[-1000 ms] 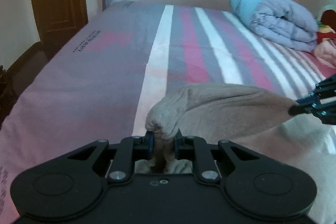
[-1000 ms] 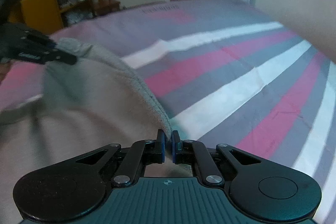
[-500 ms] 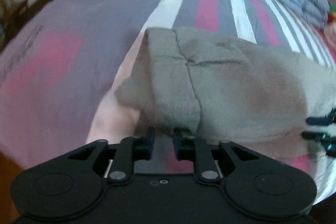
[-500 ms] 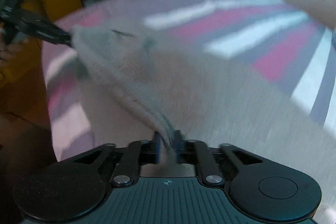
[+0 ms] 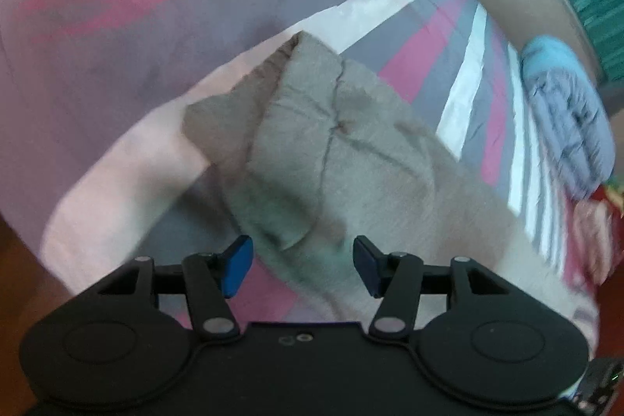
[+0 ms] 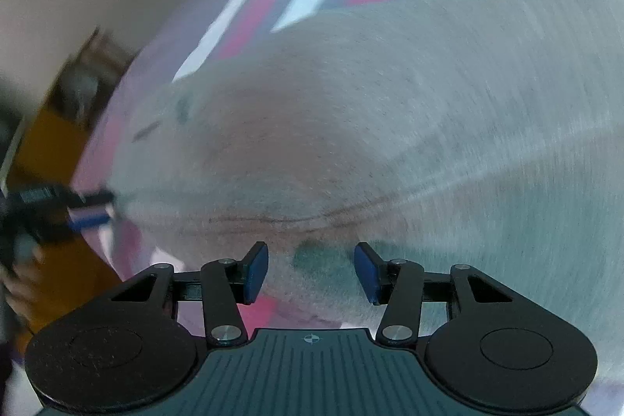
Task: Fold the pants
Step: 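Grasp the waistband with the left tool while the right tool grasps the other waistband corner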
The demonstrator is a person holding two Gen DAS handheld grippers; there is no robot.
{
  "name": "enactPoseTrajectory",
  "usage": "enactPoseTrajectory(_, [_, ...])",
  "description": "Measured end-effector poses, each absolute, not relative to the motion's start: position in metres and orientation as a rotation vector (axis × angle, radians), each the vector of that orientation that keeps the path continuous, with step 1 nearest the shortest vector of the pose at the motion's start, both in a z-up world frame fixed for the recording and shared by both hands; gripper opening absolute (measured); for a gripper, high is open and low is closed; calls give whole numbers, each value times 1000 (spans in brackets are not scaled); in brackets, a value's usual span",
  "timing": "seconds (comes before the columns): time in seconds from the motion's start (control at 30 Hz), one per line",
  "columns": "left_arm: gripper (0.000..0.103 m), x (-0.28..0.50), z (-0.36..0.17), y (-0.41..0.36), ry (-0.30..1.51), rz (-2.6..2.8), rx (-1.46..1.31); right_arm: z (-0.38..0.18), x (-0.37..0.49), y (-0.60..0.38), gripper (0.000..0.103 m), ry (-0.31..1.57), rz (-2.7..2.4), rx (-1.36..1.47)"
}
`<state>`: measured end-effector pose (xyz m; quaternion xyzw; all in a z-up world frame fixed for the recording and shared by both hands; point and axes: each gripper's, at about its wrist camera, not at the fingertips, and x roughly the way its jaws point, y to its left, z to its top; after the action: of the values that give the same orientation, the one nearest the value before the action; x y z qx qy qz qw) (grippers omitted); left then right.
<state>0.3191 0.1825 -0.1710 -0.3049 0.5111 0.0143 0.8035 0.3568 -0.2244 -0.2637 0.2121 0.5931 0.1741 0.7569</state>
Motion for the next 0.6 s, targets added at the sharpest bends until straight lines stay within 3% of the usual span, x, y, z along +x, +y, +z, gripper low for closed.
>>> enactPoseTrajectory(0.03, [42,321,-171,180,1083,33,-649,-266,359,-227,49,1293,356,514])
enactPoseTrajectory(0.1, [27,325,-173,178,1063,62,-632,-269,365,-229,49,1292,312,581])
enactPoseTrajectory(0.2, [20,324,-174,181,1034,79,-642,-277,372,-229,48,1287,258,675])
enactPoseTrajectory(0.23, [20,324,-176,183,1032,80,-652,-278,375,-231,25,1272,218,707])
enactPoseTrajectory(0.27, [18,324,-177,184,1030,80,-655,-279,377,-232,11,1263,186,726])
enactPoseTrajectory(0.3, [18,323,-178,184,1026,79,-653,-283,379,-231,6,1265,150,752])
enactPoseTrajectory(0.4, [17,321,-175,186,1010,83,-665,-291,375,-232,4,1254,98,856])
enactPoseTrajectory(0.6, [15,333,-145,202,931,51,-619,-237,364,-200,3,1088,209,678])
